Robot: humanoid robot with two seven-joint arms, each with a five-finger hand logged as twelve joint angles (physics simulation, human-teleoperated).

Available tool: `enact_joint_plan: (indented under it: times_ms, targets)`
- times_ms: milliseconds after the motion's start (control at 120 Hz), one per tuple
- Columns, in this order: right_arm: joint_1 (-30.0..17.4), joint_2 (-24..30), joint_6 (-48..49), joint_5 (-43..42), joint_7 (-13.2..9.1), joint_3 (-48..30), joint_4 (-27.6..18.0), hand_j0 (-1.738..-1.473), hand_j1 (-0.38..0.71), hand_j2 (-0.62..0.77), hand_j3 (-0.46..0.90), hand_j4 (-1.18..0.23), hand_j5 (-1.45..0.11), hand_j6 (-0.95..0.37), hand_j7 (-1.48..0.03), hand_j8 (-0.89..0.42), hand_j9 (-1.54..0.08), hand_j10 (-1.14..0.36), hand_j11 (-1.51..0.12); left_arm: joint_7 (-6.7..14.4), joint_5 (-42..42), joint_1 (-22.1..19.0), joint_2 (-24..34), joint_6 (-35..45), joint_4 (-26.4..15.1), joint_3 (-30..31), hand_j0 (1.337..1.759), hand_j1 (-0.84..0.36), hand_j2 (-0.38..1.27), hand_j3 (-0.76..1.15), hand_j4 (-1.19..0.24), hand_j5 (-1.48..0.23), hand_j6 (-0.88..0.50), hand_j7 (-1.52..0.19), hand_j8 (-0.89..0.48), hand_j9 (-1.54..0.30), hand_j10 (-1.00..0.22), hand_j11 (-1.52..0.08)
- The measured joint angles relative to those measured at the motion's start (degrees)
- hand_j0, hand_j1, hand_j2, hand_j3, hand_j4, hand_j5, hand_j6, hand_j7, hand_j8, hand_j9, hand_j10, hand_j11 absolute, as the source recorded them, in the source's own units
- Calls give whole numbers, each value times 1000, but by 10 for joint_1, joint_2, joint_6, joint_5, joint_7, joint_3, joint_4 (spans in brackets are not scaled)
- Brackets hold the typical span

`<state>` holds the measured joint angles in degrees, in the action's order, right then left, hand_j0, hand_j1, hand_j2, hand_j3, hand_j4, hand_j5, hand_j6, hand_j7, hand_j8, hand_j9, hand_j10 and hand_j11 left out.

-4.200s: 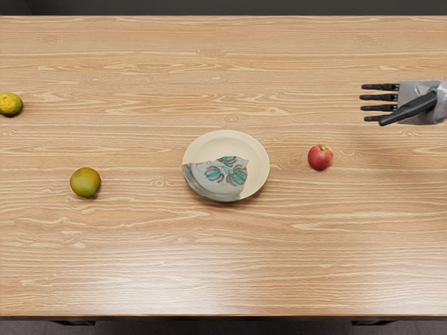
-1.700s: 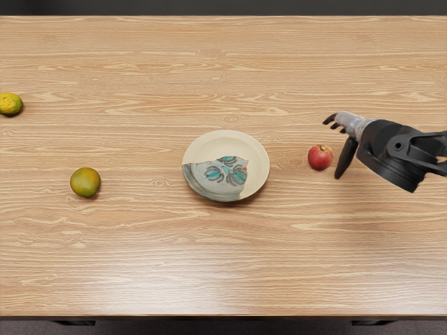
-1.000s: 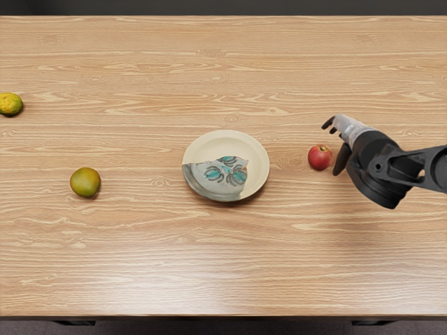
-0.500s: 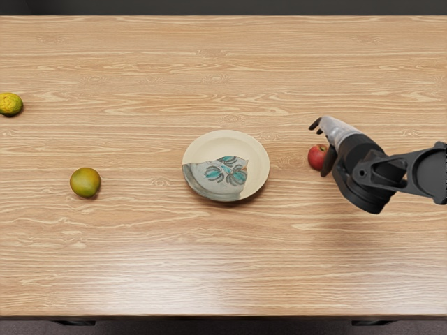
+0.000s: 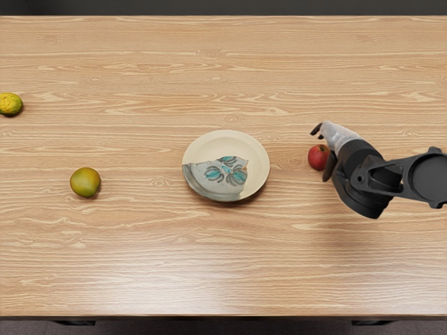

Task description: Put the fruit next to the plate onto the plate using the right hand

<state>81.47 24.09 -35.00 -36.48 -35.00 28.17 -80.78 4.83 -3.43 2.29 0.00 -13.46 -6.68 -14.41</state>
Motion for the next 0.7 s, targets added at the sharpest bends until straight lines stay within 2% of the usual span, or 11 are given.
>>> enact_joint_plan:
  times_ms: [500,700]
  targets:
    - [-4,-2,0,2,0,7,43,-1658,-20,-53,0,-276,-358,-277,-358,-277,-358,-276,-358,0,0,4,0,0,0,1,1658,349,0,0,0,0,0,0,0,0,0,0]
    - [-12,-22,0,2,0,8,68,-1658,-16,-54,0,-279,-362,-280,-361,-280,-362,-279,-362,0,0,4,0,0,0,1,1658,349,0,0,0,0,0,0,0,0,0,0]
